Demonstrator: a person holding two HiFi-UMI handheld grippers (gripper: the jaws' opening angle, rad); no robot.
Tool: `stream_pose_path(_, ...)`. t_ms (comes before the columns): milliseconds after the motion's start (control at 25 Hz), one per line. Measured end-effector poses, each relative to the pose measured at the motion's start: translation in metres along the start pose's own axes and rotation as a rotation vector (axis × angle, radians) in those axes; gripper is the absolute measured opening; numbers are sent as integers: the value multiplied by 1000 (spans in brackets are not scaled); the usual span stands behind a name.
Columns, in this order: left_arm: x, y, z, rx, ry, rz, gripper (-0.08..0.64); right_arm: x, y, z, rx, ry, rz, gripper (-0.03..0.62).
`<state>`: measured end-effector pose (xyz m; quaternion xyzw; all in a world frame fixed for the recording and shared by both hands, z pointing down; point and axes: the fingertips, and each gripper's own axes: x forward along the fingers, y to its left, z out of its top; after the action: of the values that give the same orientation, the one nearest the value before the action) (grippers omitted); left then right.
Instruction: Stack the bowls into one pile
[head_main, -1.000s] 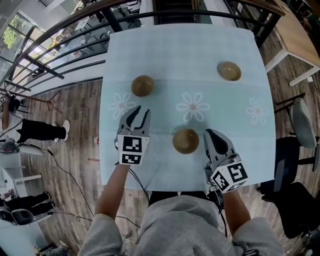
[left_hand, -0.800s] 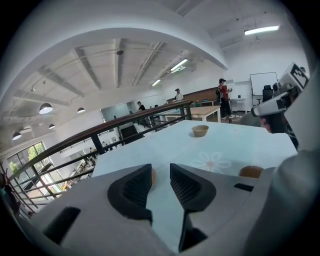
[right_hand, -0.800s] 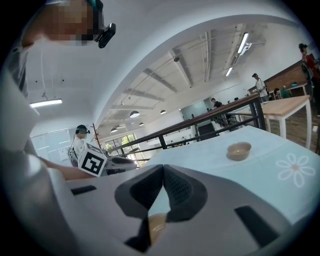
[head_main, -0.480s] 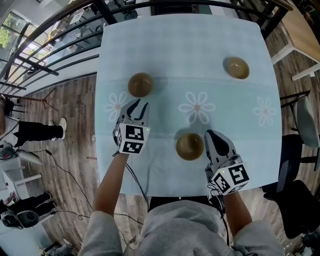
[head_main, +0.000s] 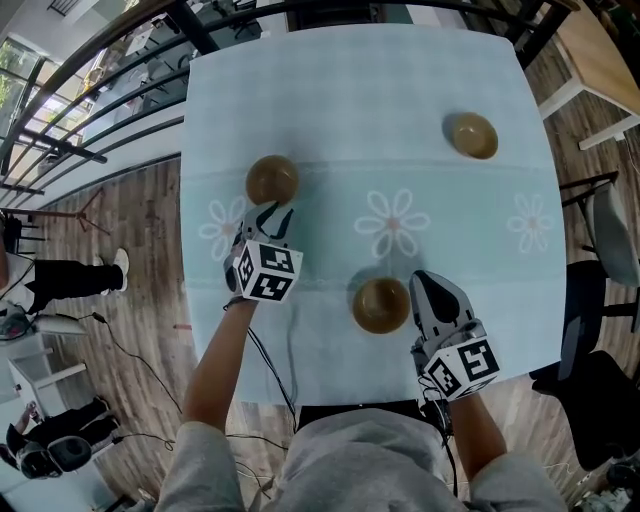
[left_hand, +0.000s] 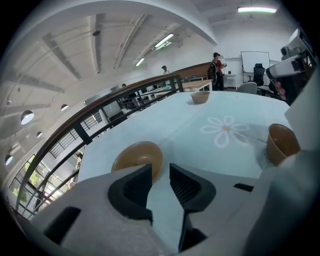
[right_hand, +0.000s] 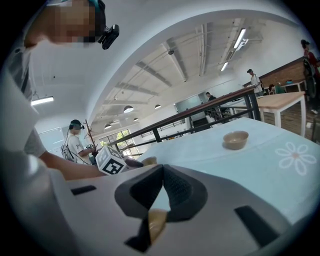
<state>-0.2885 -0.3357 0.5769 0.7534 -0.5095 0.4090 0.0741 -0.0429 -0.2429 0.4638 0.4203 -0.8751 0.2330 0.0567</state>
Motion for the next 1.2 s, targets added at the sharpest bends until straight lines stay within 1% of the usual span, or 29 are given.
stream_pose_path(240, 11, 2, -2, 21, 27, -31, 118, -5, -1, -13, 34, 15, -38, 26)
stream_pose_path(560, 23, 5, -3, 78, 62, -39, 72, -3, -3, -16, 52, 14, -61, 26)
stream_pose_path(800, 22, 2, 2, 75, 52, -57, 40, -6, -1, -18, 64, 12, -77, 26)
stream_pose_path(1080, 20, -7, 1, 118, 54, -73, 29, -10, 2, -16, 68, -7, -85, 26)
stream_pose_path(1200, 16, -11, 4, 123, 56, -81, 28, -15, 2, -13, 68, -14, -88, 26)
